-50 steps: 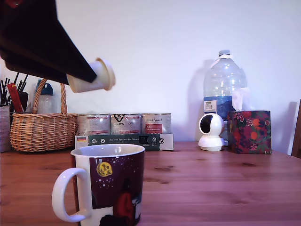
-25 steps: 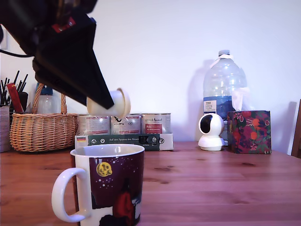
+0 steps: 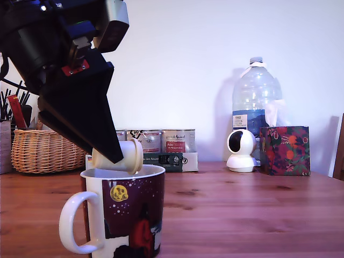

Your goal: Pick up the coffee capsules from the table one by one and drop them inside the nearest coffee cup

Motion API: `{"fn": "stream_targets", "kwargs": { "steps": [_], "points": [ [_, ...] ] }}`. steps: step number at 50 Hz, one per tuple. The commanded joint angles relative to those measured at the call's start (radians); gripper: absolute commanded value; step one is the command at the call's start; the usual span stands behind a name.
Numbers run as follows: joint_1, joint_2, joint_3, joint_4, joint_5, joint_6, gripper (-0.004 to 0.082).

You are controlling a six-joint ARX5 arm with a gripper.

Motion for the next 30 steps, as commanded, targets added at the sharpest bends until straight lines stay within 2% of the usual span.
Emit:
{"fn": "stream_targets", "kwargs": {
  "steps": [1,13,16,18,22,25,27,30],
  "points": [
    [-0.003,0.003,0.013,0.001,0.001,0.004,0.0107],
    [-0.003,0.003,0.013,0.002,0.001,0.001,0.0108],
    [-0.003,0.003,0.013,0.003,0.001,0.0,0.0139],
    [-0.003,0.003,0.013,0.003,0.001,0.0,0.0234],
    [-0.003,0.003,0.013,0.004,0.0,-0.008,0.0555],
    [-0.003,0.003,0.014,0.002,-0.019,-0.026,0.0744],
    [-0.003,0.003,0.014,0.001,-0.023,-0.026,0.0796],
    [-0.003,0.003,0.014,0.002,-0.023,-0.026,0.0792]
  ]
}}
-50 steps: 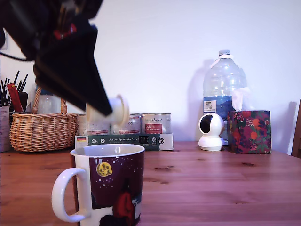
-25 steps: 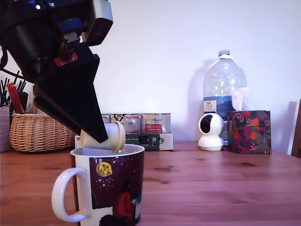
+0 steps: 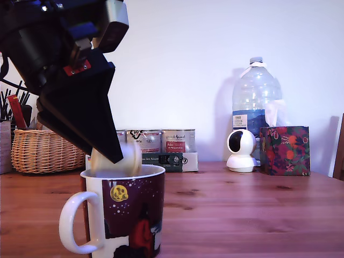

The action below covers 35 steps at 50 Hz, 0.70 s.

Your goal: Pick up the coffee capsules from the table one by one and drop them inside the nearest coffee cup

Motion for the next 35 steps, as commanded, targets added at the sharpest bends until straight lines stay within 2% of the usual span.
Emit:
{"fn": "stream_targets", "kwargs": {
  "steps": [1,18,22,25,28,32,34,35],
  "points": [
    [-0.003,0.003,0.015,0.002,-0.003,-0.003,0.0792],
    [-0.003,0.001,0.022,-0.01,-0.002,-0.006,0.0774],
    [-0.003,-0.005,0.022,-0.008,-0.002,-0.006,0.0721],
    [-0.003,-0.014,0.022,-0.006,-0.002,-0.006,0.0623],
    [-0.003,-0.025,0.022,-0.004,-0.002,-0.006,0.0456],
    [-0.002,-0.045,0.022,-0.007,-0.002,-0.006,0.0132],
    [-0.002,-0.054,0.022,-0.009,-0.002,-0.006,-0.0002],
    [-0.002,-0.059,0.022,-0.008,-0.002,-0.006,-0.0037]
  ]
}}
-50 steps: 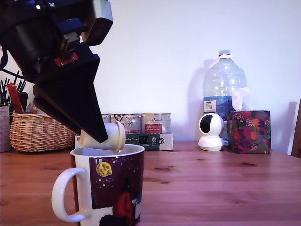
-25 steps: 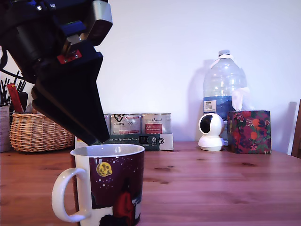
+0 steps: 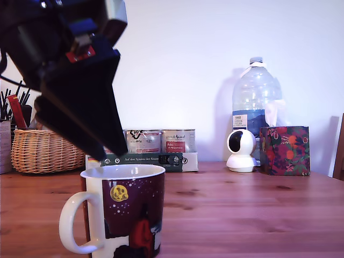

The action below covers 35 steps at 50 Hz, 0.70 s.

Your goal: Pick up the coffee capsules from the table one by one and drop them inside the nearest coffee cup

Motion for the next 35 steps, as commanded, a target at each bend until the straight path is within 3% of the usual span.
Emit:
{"fn": "stream_targets", "kwargs": {
  "steps": [1,15,22,35],
  "points": [
    [-0.001,-0.031,0.015,0.008,0.0,-0.004,-0.0012],
    [0.061,-0.106,0.013,0.075,-0.042,-0.005,-0.0017],
    [0.14,-0.124,-0.008,0.113,-0.041,-0.004,-0.0016],
    [0.298,-0.169,-0.124,0.324,-0.041,-0.009,-0.0016]
  ]
}}
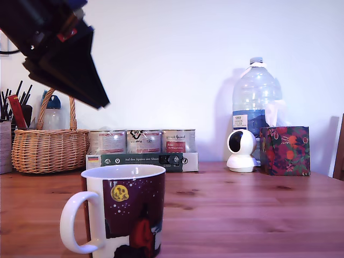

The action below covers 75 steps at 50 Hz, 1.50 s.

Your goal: Pick up the coffee capsules from the table one by one and drop them inside the nearest coffee cup

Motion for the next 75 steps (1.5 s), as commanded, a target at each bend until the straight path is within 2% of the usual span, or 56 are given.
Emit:
{"fn": "stream_targets", "kwargs": {
  "steps": [1,22,33,41,49,61,75],
  "points": [
    [0.034,-0.006,-0.064,0.056,0.001,-0.008,-0.0016],
    [0.311,-0.034,-0.325,0.424,0.013,-0.108,-0.0016],
    [0.422,-0.12,-0.428,0.475,0.043,-0.14,-0.0016],
    [0.439,-0.241,-0.492,0.469,0.051,-0.185,-0.0016],
    [0.439,-0.393,-0.555,0.454,0.05,-0.203,-0.0016],
    [0.439,-0.579,-0.591,0.346,0.034,-0.204,-0.0016],
    [0.439,-0.797,-0.592,0.193,-0.014,-0.205,-0.0016]
  ]
}}
